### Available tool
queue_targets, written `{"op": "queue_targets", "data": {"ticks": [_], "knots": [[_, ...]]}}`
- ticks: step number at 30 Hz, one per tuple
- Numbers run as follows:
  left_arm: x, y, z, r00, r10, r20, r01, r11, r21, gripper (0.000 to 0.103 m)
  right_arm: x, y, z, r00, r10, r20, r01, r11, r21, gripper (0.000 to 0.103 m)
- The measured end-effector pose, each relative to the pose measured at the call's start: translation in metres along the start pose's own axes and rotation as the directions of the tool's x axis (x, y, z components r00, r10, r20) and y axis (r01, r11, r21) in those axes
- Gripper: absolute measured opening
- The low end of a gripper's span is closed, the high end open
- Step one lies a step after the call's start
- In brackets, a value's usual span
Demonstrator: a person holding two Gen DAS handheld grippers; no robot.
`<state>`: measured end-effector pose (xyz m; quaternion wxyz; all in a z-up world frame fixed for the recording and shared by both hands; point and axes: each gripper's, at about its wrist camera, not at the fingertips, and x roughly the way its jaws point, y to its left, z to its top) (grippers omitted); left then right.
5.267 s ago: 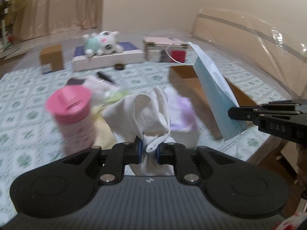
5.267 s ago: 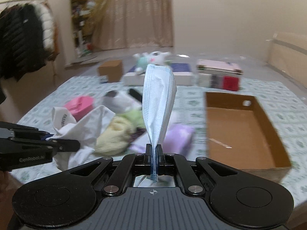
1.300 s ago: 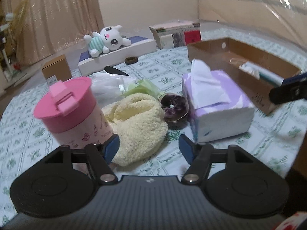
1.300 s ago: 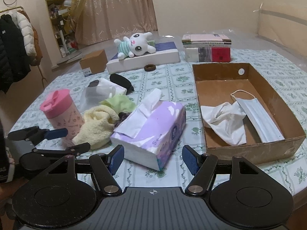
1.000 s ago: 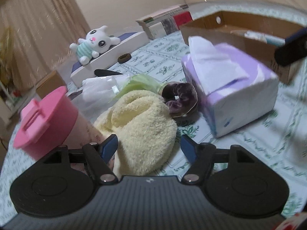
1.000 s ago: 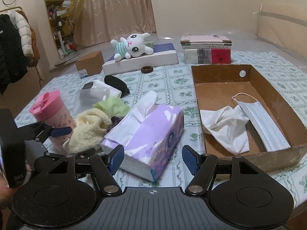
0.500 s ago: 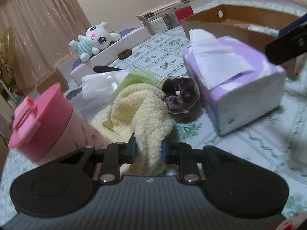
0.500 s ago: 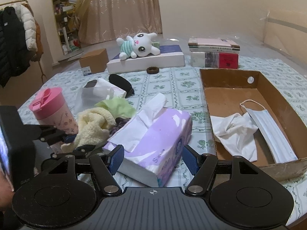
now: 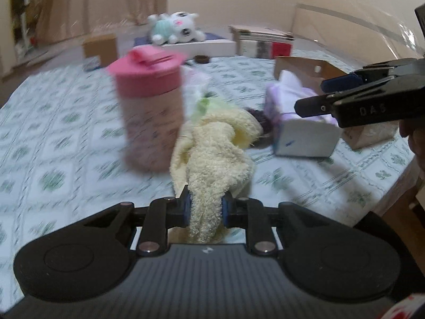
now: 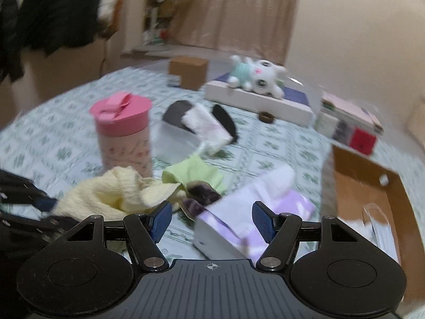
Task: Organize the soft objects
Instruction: 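Lift the yellow towel with the left gripper while the right grasps the dark scrunchie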
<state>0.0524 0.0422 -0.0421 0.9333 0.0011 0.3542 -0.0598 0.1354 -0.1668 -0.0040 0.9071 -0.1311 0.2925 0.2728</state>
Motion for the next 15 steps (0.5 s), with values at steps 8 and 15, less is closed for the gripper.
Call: {"op": "queue_targets", "data": {"ticks": [8, 15], "knots": [[-0.005, 0.035, -0.008, 1.000, 0.011, -0.006, -0.011, 0.996, -0.089, 0.019, 0.061, 0.039, 0.010, 0.995, -0.023, -0.092, -0.007, 0.949, -0.314, 0.067], [0.001, 0.041, -0.014, 1.000, -0.020, -0.001, 0.020, 0.994, -0.111, 0.019, 0.119, 0.062, 0.002, 0.964, -0.120, -0.238, -0.048, 0.802, -0.596, 0.066]]}}
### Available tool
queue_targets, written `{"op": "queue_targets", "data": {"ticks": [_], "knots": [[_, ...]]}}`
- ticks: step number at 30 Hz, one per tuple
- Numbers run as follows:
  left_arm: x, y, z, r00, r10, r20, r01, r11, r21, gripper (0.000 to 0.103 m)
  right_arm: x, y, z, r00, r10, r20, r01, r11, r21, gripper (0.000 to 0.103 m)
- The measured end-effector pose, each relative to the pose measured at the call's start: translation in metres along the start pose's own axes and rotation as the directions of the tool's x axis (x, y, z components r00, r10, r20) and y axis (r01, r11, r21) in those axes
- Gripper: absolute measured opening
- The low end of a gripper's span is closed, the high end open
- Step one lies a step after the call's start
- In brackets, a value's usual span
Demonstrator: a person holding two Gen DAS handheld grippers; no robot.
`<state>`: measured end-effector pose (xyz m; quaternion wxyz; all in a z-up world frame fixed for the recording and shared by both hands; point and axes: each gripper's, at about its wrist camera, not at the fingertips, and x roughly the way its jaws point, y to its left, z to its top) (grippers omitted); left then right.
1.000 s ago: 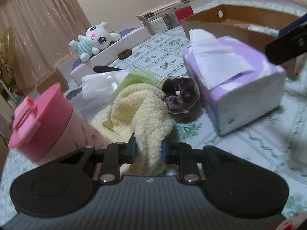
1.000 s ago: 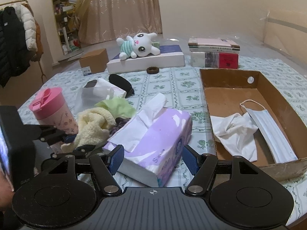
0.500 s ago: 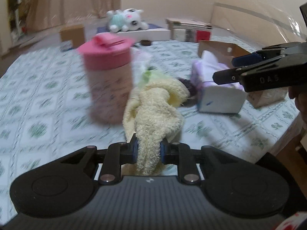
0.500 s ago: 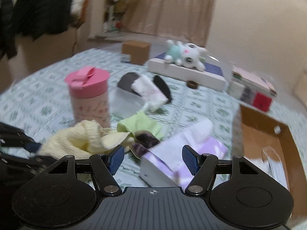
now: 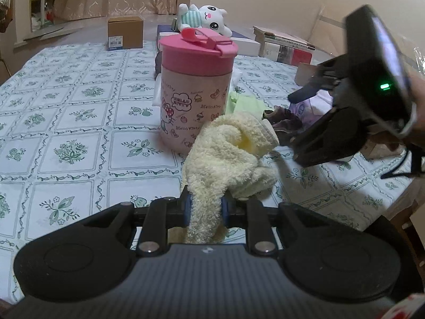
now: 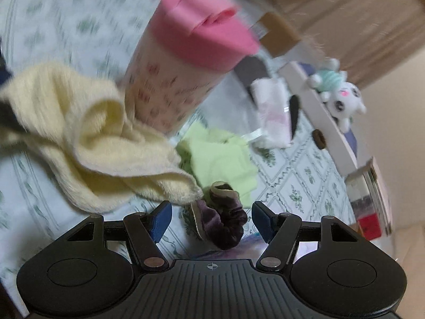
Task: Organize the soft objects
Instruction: 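Lift the yellow towel with the left gripper while the right grasps the dark scrunchie, then carry the towel and scrunchie to the cardboard tray and open both grippers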
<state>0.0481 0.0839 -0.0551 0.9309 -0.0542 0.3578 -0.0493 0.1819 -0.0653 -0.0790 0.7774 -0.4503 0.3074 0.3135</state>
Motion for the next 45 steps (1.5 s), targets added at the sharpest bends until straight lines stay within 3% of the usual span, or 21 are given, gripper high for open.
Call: {"op": "queue_targets", "data": {"ticks": [1, 7, 12, 18, 20, 24, 31, 45], "knots": [[0.001, 0.000, -0.001, 1.000, -0.004, 0.004, 0.004, 1.000, 0.002, 0.019, 0.006, 0.000, 0.000, 1.000, 0.003, -0.019, -0.003, 1.000, -0.016, 0.065], [0.006, 0.005, -0.001, 0.999, -0.031, 0.010, 0.031, 0.999, 0.015, 0.027, 0.024, -0.003, 0.005, 0.996, -0.003, -0.086, 0.000, 1.000, -0.029, 0.022], [0.013, 0.002, 0.002, 0.999, -0.036, -0.003, 0.036, 0.998, 0.048, 0.043, 0.007, -0.003, 0.005, 0.999, -0.009, -0.051, 0.010, 0.999, 0.033, 0.011], [0.022, -0.003, 0.006, 0.999, -0.030, -0.018, 0.031, 0.996, 0.080, 0.042, -0.034, 0.001, -0.002, 1.000, -0.007, 0.017, 0.004, 0.983, 0.185, 0.008], [0.021, -0.006, 0.007, 0.999, -0.023, -0.027, 0.025, 0.996, 0.087, 0.033, -0.049, 0.002, -0.007, 0.999, -0.005, 0.044, -0.007, 0.968, 0.251, 0.007], [0.015, -0.013, 0.008, 0.999, -0.008, -0.036, 0.011, 0.995, 0.095, 0.021, -0.075, -0.001, -0.020, 0.993, 0.029, 0.112, -0.073, 0.908, 0.412, 0.006], [-0.016, -0.031, 0.019, 1.000, -0.022, 0.020, 0.020, 0.994, 0.107, 0.019, -0.115, -0.020, -0.058, 0.978, 0.049, 0.203, -0.173, 0.733, 0.658, 0.006], [-0.051, -0.114, 0.064, 0.975, -0.200, 0.099, 0.179, 0.966, 0.190, 0.019, -0.197, -0.055, -0.149, 0.965, -0.102, 0.241, -0.149, 0.541, 0.827, 0.006]]}}
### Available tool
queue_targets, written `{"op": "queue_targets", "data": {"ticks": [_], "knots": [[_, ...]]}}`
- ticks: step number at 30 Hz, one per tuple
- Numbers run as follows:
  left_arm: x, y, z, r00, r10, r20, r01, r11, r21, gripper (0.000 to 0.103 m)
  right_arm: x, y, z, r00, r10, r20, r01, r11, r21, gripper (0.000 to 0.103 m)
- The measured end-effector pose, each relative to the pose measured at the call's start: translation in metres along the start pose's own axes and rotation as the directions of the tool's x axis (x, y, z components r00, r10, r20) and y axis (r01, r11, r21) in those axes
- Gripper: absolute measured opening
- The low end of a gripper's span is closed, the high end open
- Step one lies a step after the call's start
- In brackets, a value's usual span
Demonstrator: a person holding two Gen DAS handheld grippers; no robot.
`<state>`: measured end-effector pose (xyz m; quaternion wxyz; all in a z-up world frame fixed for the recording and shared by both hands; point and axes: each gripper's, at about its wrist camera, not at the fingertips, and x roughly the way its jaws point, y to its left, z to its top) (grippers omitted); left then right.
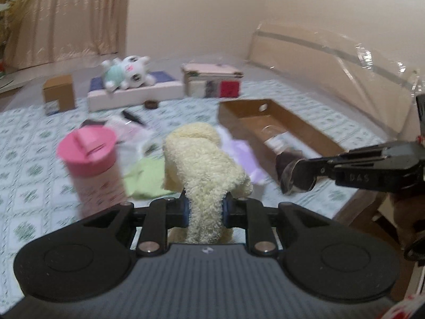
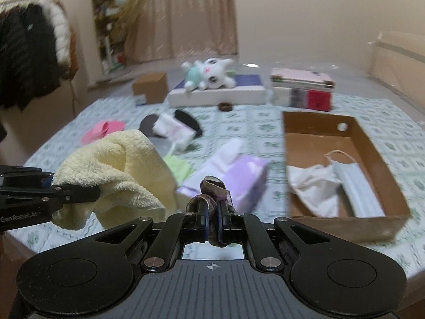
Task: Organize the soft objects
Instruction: 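Carry the towel and scrunchie to the cardboard tray and open both grippers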
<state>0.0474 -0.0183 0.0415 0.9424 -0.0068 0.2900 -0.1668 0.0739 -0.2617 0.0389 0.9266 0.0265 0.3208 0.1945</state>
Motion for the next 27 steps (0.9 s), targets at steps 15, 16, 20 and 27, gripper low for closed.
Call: {"op": "queue_targets", "data": {"ticks": [15, 16, 20, 27], "knots": [[0.055, -0.103, 0.077, 0.973, -0.226, 0.053, 0.220, 0.971, 0.098, 0.019, -0.060, -0.099, 0.008, 0.981, -0.171, 0.095, 0.155, 0.976, 0.152, 0.006], [0.061, -0.108, 0.081, 0.971, -0.231, 0.054, 0.225, 0.969, 0.100, 0.019, -0.061, -0.104, 0.010, 0.979, -0.179, 0.100, 0.162, 0.974, 0.158, 0.006], [0.086, -0.124, 0.100, 0.966, -0.253, 0.054, 0.246, 0.963, 0.107, 0.019, -0.060, -0.127, 0.021, 0.971, -0.208, 0.120, 0.185, 0.966, 0.180, 0.006], [0.143, -0.141, 0.126, 0.963, -0.266, 0.037, 0.262, 0.960, 0.101, 0.019, -0.041, -0.159, 0.040, 0.962, -0.241, 0.128, 0.214, 0.957, 0.193, 0.006]]}}
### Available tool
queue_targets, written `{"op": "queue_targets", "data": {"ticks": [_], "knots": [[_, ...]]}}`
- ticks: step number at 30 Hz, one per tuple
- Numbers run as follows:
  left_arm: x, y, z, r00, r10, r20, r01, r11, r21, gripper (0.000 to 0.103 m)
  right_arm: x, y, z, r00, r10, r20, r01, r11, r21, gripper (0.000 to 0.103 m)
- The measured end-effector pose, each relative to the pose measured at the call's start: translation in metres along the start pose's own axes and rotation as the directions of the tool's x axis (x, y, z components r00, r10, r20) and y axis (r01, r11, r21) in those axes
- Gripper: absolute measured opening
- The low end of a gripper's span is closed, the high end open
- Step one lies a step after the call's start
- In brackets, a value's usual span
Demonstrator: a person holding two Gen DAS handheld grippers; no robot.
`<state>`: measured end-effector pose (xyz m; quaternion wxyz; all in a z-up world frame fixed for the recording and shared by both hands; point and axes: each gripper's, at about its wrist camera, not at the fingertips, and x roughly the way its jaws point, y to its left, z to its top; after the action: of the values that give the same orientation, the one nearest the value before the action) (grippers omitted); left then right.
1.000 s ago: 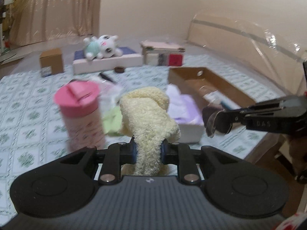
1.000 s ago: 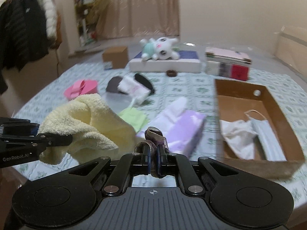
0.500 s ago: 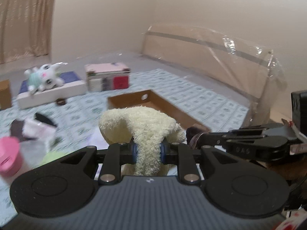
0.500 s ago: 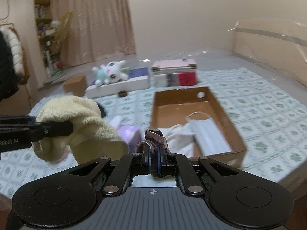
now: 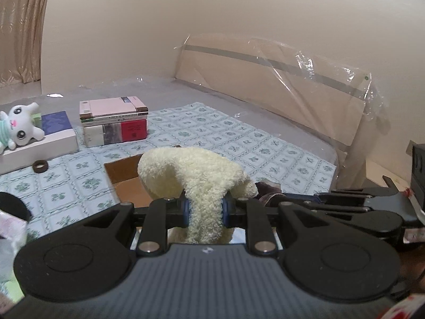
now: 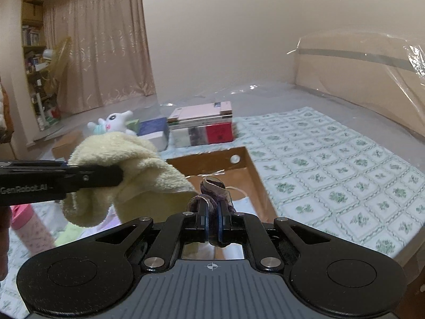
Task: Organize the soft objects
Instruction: 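Carry the towel and scrunchie to the cardboard tray and open both grippers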
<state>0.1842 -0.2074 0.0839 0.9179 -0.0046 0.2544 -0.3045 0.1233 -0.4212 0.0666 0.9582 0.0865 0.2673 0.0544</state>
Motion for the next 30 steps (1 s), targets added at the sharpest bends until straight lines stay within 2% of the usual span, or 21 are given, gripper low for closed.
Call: {"op": "queue_targets", "data": {"ticks": [10, 18, 22, 25, 28, 30], "knots": [[0.083, 0.017, -0.002, 0.998, 0.015, -0.066, -0.015, 1.000, 0.001, 0.019, 0.065, -0.032, 0.000, 0.997, -0.030, -0.070, 0.033, 0.999, 0.040, 0.006], [0.132, 0.018, -0.027, 0.979, 0.001, -0.204, 0.011, 0.998, 0.054, 0.019, 0.099, -0.043, -0.019, 0.989, -0.045, -0.142, 0.050, 0.998, 0.038, 0.006], [0.147, 0.018, -0.047, 0.962, 0.026, -0.271, -0.001, 0.996, 0.089, 0.019, 0.112, -0.046, -0.026, 0.985, -0.042, -0.167, 0.049, 0.998, 0.038, 0.006], [0.150, 0.018, -0.054, 0.958, 0.023, -0.285, 0.004, 0.996, 0.094, 0.020, 0.119, -0.046, -0.030, 0.983, -0.036, -0.183, 0.043, 0.998, 0.035, 0.006], [0.146, 0.018, -0.053, 0.959, 0.024, -0.282, 0.003, 0.995, 0.097, 0.025, 0.123, -0.045, -0.031, 0.981, -0.033, -0.189, 0.039, 0.999, 0.031, 0.006], [0.139, 0.018, -0.050, 0.961, 0.027, -0.274, -0.002, 0.996, 0.093, 0.035, 0.124, -0.044, -0.031, 0.981, -0.028, -0.194, 0.034, 0.999, 0.027, 0.006]]}}
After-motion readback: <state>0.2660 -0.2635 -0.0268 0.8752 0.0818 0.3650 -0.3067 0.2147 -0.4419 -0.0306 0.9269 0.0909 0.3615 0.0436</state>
